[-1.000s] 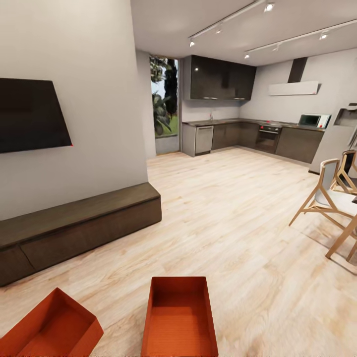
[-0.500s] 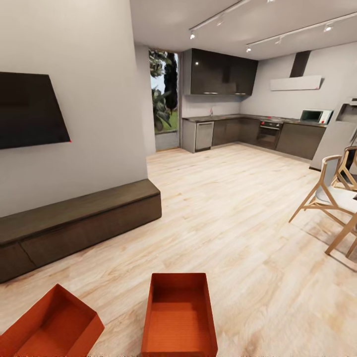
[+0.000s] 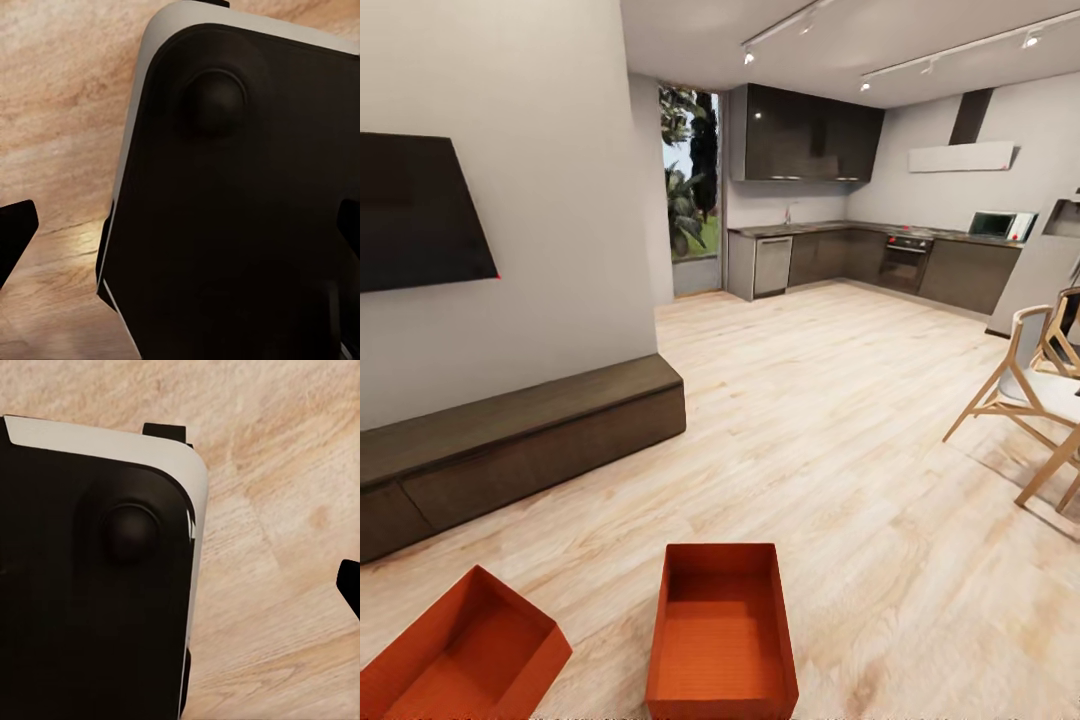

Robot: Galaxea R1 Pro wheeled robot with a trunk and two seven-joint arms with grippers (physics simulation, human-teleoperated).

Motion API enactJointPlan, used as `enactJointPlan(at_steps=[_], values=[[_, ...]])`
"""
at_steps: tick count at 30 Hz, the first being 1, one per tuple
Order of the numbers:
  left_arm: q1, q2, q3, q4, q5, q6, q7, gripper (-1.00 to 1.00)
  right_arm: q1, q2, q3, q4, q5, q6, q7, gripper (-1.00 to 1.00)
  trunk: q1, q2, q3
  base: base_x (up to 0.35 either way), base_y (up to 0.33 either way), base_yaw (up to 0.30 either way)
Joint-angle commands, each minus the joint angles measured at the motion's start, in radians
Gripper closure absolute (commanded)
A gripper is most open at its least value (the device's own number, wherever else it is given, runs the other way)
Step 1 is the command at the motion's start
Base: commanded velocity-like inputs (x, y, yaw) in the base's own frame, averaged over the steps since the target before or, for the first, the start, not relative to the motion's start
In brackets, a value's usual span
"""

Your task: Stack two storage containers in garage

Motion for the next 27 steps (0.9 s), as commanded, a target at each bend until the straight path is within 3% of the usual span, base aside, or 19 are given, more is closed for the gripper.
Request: enactJointPlan(at_steps=[1, 27], values=[[0.0, 0.0, 0.005, -0.003, 0.005, 0.007, 0.001, -1.0, -0.001, 0.0, 0.007, 0.003, -0.01, -0.005, 0.005, -1.0, 0.0, 0.0, -0.003, 0.0, 0.0, 0.0], [0.0, -0.001, 0.005, -0.003, 0.005, 0.007, 0.001, -1.0, -0.001, 0.001, 0.008, 0.003, -0.01, -0.004, 0.005, -1.0, 0.0, 0.0, -0.045, 0.0, 0.0, 0.0]])
